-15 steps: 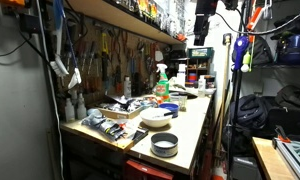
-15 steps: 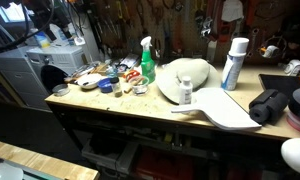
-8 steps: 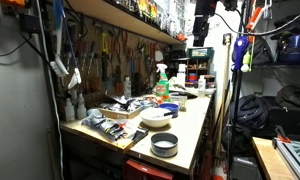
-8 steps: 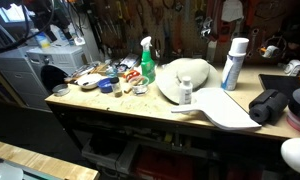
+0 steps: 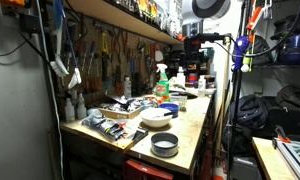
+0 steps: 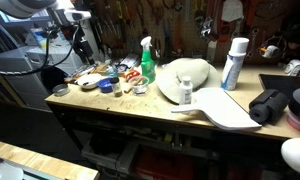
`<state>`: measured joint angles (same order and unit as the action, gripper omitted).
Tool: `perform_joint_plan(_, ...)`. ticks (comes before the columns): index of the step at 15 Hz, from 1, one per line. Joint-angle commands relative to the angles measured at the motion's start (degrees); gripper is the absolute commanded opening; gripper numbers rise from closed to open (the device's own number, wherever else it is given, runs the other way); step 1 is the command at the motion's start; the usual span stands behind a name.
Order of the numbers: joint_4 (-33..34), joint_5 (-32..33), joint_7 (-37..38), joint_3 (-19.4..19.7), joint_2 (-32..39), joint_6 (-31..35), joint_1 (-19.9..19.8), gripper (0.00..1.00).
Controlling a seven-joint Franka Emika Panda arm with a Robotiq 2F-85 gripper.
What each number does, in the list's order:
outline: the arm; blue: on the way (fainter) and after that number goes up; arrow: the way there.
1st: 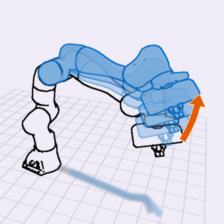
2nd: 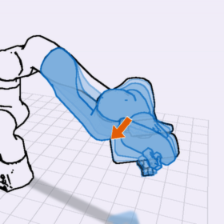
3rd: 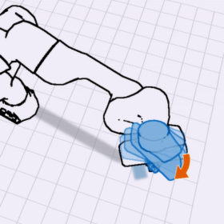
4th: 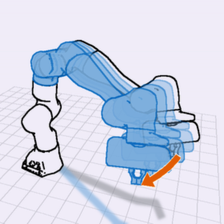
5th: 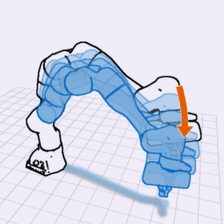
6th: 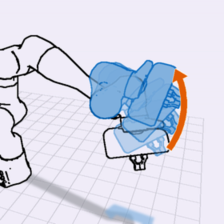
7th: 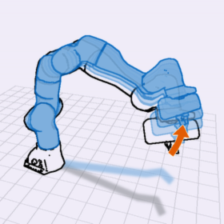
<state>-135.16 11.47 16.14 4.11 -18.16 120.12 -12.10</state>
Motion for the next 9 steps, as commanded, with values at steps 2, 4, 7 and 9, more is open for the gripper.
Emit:
perform_joint_plan(2, 2.6, -6.2, 1.9, 4.6, 8.6, -1.4, -1.6, 1.00)
perform_joint_plan(4, 1.3, -3.9, 2.1, 4.2, 7.4, 0.0, -1.1, 1.00)
perform_joint_plan(7, 2.2, -5.1, 2.1, 5.0, 9.0, -0.1, -1.3, 1.00)
perform_joint_plan(9, 2.1, -5.3, 3.5, 5.1, 9.7, 2.5, -1.5, 1.00)
